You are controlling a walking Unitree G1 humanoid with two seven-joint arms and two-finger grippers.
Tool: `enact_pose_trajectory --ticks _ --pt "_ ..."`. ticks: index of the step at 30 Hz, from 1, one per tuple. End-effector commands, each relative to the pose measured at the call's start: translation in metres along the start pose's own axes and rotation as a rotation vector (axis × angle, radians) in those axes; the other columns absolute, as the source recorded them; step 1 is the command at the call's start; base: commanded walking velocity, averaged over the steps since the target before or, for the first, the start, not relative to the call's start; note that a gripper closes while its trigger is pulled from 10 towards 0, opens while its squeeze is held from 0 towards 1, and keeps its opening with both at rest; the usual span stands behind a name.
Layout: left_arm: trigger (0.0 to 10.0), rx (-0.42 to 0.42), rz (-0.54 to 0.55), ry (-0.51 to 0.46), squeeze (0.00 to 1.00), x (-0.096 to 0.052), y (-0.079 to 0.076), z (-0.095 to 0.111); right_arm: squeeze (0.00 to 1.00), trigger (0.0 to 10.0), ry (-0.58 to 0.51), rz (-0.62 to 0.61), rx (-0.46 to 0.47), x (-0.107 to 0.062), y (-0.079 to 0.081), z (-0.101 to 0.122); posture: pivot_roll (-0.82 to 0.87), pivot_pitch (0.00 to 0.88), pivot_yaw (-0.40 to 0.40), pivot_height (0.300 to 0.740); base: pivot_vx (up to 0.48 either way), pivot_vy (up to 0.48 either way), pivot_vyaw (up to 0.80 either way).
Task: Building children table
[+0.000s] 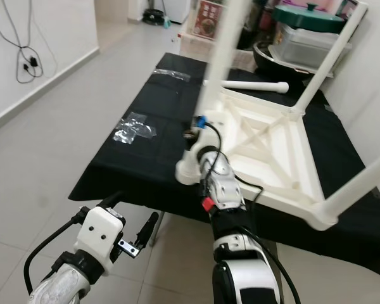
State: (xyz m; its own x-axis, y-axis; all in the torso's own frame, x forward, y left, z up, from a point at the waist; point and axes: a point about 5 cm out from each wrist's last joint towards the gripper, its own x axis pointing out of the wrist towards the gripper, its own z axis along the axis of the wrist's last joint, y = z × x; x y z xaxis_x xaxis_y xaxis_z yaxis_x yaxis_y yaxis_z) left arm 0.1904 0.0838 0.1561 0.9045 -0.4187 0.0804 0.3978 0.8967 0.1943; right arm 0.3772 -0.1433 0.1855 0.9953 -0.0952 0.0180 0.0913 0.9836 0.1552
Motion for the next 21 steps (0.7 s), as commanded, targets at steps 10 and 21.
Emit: enact_pose_trajectory --ticks 10,21 --pt "10.0 0.006 -0.006 -0.004 0.0 0.001 -0.001 0.0 1.0 10.0 0.004 -0.098 0.083 -0.026 0.025 -0.009 0.13 0.055 -0.165 0.74 0.0 0.0 0.0" --pt "10.0 0.004 -0.006 -0.004 0.0 0.001 -0.001 0.0 0.0 10.0 -0.196 0.048 0.134 -0.002 -0.007 0.036 0.13 0.052 -0.168 0.74 0.0 0.0 0.0"
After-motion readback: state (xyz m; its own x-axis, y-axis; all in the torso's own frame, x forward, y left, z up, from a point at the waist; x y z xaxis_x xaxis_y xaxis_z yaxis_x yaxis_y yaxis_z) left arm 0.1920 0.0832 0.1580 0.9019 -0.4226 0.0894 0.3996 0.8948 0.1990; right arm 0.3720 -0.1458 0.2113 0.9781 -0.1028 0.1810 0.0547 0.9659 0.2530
